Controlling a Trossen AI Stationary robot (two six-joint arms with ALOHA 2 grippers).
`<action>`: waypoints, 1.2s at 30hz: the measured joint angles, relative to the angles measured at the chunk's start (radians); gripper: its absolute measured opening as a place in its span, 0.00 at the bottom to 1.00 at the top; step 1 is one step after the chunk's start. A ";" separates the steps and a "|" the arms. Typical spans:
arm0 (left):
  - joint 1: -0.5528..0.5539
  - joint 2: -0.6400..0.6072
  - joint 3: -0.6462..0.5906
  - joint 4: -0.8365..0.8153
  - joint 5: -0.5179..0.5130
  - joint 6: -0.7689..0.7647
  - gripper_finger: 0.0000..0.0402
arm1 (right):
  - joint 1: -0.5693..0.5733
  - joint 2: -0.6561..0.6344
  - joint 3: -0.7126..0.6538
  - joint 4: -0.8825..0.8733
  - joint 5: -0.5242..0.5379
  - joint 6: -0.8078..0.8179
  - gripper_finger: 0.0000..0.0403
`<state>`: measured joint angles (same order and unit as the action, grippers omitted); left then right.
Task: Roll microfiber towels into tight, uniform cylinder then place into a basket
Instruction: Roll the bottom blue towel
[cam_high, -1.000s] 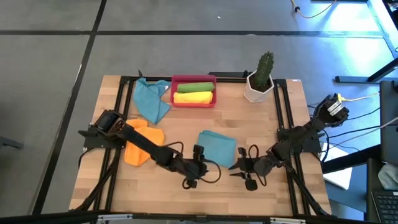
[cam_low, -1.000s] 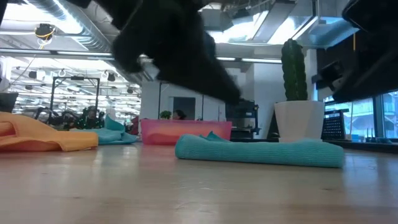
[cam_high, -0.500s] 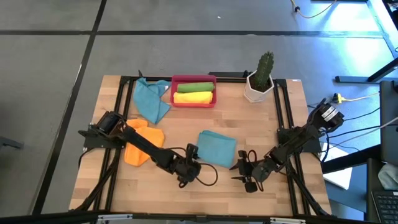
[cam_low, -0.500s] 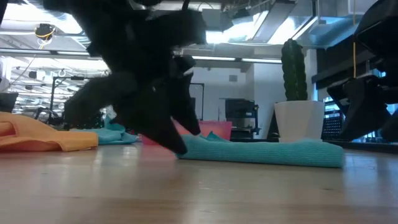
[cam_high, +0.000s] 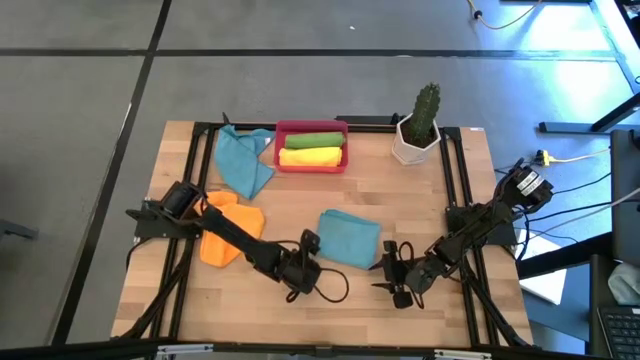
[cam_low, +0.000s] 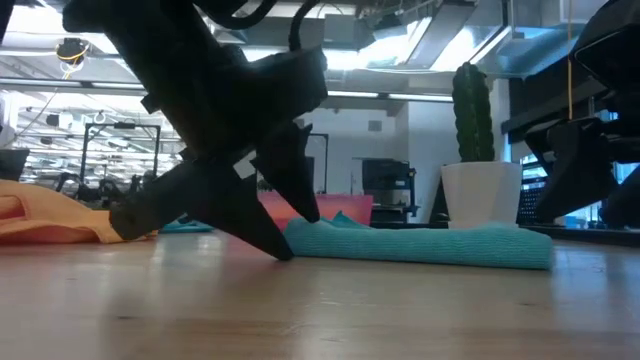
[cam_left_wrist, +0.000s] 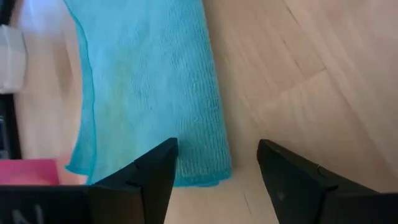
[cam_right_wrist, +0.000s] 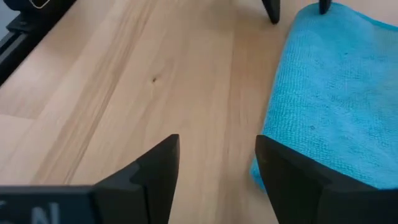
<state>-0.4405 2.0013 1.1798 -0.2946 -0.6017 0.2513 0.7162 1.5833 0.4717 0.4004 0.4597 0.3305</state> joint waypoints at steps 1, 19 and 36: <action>-0.002 0.004 0.001 0.001 -0.007 0.014 0.54 | 0.000 0.000 0.000 0.000 0.004 0.000 0.53; 0.021 0.022 0.000 0.010 -0.082 0.132 0.54 | 0.000 0.000 0.000 0.000 0.019 0.000 0.53; 0.039 0.026 -0.003 0.014 -0.043 0.141 0.27 | 0.000 0.000 0.028 -0.021 0.048 -0.140 0.53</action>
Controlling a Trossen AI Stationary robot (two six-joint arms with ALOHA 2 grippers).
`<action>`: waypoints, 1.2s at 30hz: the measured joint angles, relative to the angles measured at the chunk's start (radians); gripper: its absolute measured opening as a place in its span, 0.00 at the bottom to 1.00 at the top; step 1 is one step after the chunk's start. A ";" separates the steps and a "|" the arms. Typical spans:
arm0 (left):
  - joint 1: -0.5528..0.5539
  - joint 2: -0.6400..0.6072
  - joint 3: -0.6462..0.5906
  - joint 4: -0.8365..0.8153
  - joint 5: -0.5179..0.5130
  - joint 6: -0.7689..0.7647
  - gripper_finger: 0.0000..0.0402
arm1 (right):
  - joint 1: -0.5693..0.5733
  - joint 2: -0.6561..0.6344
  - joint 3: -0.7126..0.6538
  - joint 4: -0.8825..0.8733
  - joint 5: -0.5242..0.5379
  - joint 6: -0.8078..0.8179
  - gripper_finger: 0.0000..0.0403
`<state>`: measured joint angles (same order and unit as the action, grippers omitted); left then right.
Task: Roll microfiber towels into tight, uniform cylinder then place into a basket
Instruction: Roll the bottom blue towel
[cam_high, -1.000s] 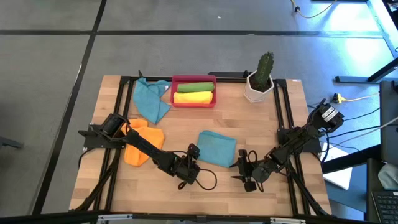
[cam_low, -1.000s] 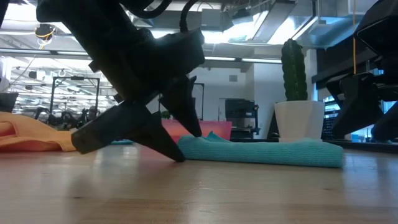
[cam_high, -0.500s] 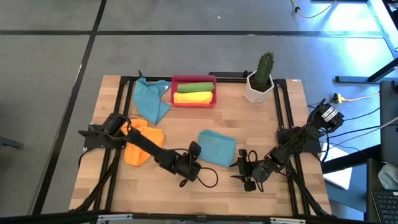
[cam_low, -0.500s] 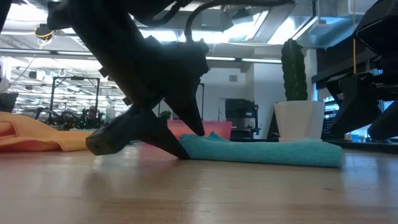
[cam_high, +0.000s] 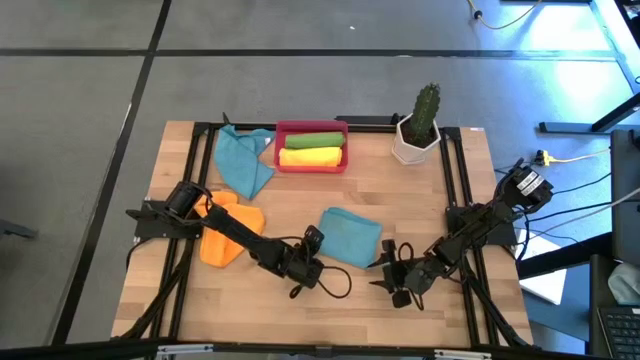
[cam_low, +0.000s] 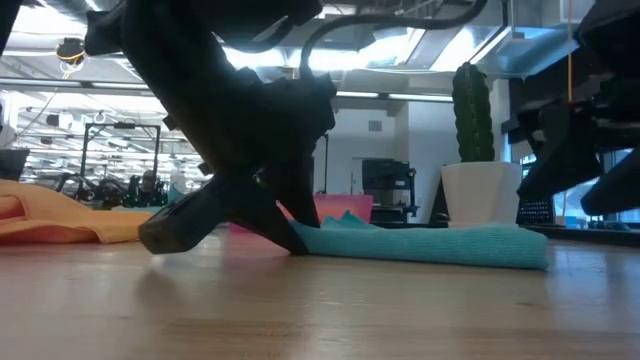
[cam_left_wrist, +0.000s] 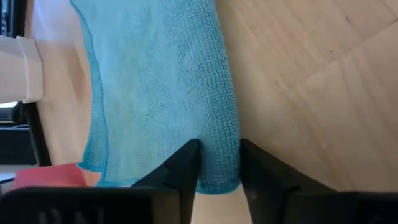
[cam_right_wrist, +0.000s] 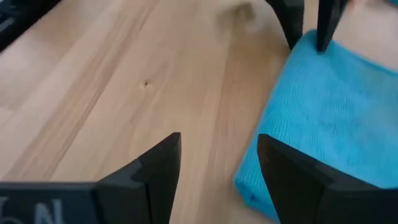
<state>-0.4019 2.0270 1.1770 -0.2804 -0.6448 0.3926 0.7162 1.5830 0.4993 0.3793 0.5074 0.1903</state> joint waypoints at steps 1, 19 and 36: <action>0.000 0.000 0.000 0.000 0.004 -0.010 0.24 | 0.000 0.000 0.013 -0.021 0.004 -0.016 0.53; 0.002 0.000 -0.001 0.010 0.015 -0.026 0.15 | 0.004 0.226 0.279 -0.500 0.200 -0.036 0.53; 0.014 -0.001 0.000 0.015 0.039 -0.102 0.15 | -0.001 0.247 0.290 -0.631 0.267 0.048 0.31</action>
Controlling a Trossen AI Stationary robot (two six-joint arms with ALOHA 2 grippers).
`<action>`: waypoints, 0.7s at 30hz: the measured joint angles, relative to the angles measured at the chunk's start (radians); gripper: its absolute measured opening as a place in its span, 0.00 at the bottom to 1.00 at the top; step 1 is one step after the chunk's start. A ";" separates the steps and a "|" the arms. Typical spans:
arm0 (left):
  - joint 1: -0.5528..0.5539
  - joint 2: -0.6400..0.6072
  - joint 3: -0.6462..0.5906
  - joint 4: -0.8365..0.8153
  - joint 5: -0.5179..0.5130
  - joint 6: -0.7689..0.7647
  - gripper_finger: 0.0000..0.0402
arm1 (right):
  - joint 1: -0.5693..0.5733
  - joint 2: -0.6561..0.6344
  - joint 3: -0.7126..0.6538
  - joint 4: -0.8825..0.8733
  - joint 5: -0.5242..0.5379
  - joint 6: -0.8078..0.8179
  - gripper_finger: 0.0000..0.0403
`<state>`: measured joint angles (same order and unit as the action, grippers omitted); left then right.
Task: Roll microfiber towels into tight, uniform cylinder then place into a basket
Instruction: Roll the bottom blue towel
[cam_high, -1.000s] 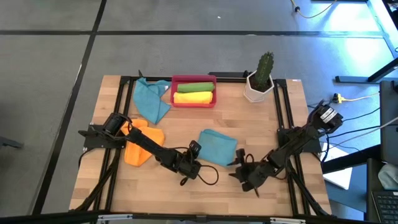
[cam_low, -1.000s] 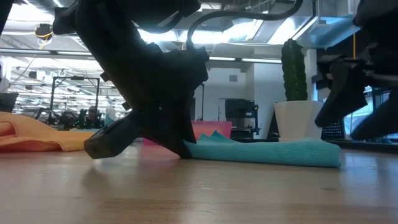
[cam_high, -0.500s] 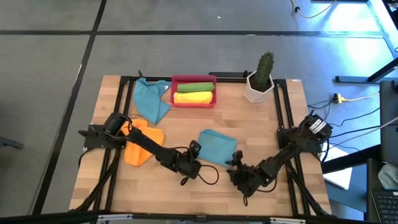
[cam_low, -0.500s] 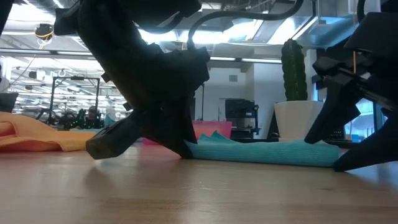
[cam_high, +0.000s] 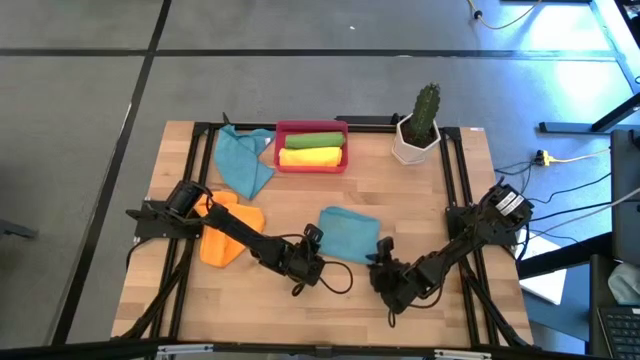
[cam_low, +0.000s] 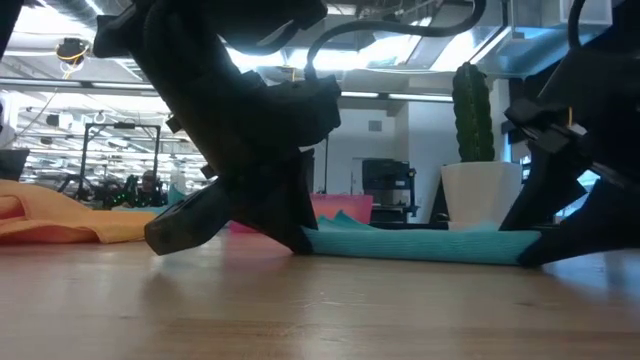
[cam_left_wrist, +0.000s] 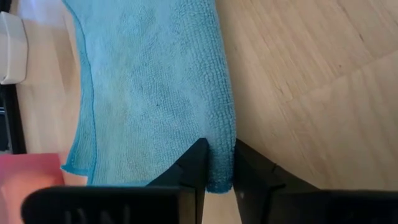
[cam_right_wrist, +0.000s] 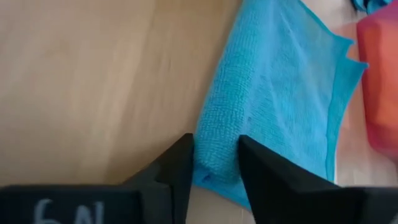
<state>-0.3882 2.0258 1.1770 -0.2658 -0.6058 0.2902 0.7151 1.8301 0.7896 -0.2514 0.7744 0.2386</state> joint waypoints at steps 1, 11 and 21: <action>0.000 0.000 0.000 0.000 0.001 0.000 0.14 | 0.000 0.000 -0.001 -0.007 0.000 0.014 0.28; -0.042 0.000 0.000 0.001 0.031 -0.060 0.01 | 0.000 -0.008 -0.005 -0.023 -0.040 0.140 0.03; -0.100 -0.024 0.019 0.005 0.220 -0.233 0.00 | 0.010 -0.086 -0.004 0.020 -0.243 0.334 0.02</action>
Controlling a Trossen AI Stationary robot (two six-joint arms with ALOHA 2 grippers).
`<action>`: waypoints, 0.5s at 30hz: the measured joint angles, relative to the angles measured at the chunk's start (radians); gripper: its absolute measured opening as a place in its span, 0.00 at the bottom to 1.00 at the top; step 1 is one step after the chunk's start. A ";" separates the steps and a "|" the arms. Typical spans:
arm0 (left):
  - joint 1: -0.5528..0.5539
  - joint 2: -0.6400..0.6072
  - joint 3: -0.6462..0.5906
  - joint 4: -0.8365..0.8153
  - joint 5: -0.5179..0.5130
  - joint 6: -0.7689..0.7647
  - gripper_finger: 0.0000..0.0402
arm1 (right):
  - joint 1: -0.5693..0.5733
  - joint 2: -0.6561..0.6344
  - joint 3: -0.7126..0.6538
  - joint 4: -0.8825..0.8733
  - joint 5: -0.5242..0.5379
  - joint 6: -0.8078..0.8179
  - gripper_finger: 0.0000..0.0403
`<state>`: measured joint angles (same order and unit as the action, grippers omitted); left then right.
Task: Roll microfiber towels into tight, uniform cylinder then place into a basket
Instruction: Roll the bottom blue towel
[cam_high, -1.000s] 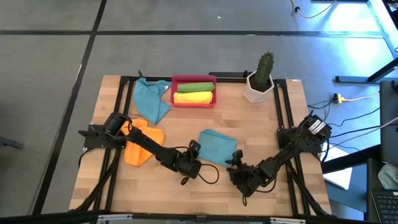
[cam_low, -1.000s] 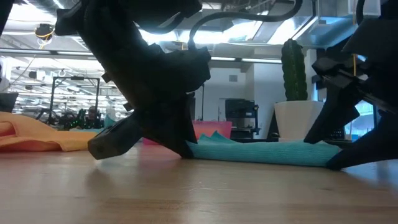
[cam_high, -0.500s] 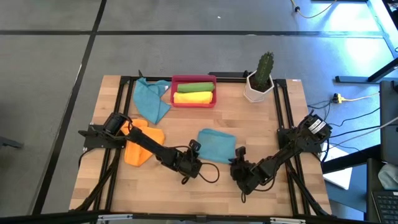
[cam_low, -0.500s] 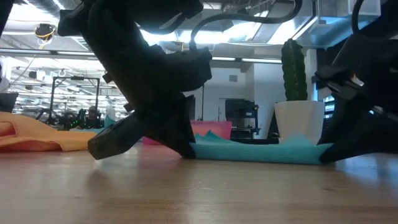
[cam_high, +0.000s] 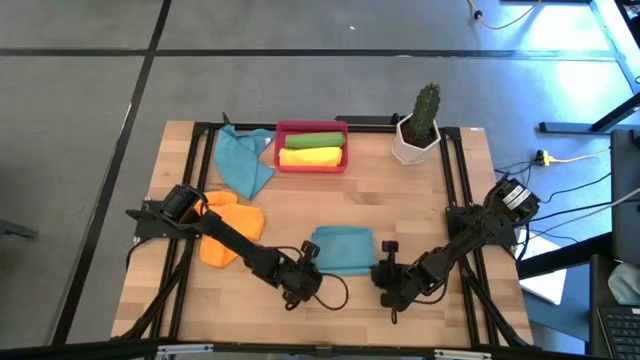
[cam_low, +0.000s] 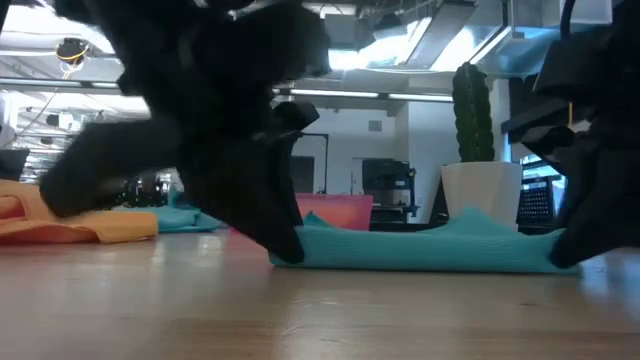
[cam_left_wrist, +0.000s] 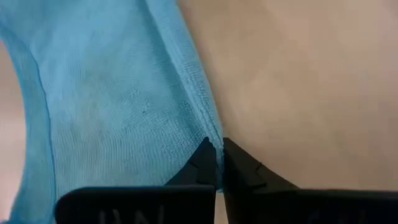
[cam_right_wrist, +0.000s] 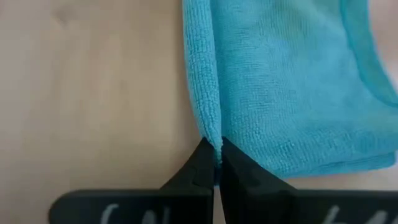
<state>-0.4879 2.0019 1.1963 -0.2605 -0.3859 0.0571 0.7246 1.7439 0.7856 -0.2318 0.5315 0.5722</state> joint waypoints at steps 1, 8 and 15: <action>0.002 -0.005 0.003 0.000 0.034 -0.013 0.00 | 0.000 -0.011 0.000 0.008 -0.031 0.009 0.02; 0.039 -0.053 0.004 -0.006 0.210 -0.063 0.00 | 0.003 -0.076 -0.028 0.182 -0.216 0.030 0.02; 0.097 -0.058 -0.001 0.052 0.417 -0.058 0.00 | -0.006 -0.125 -0.199 0.466 -0.292 0.137 0.01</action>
<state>-0.3912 1.9438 1.1949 -0.2084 0.0308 -0.0012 0.7184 1.6184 0.5866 0.2343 0.2396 0.7092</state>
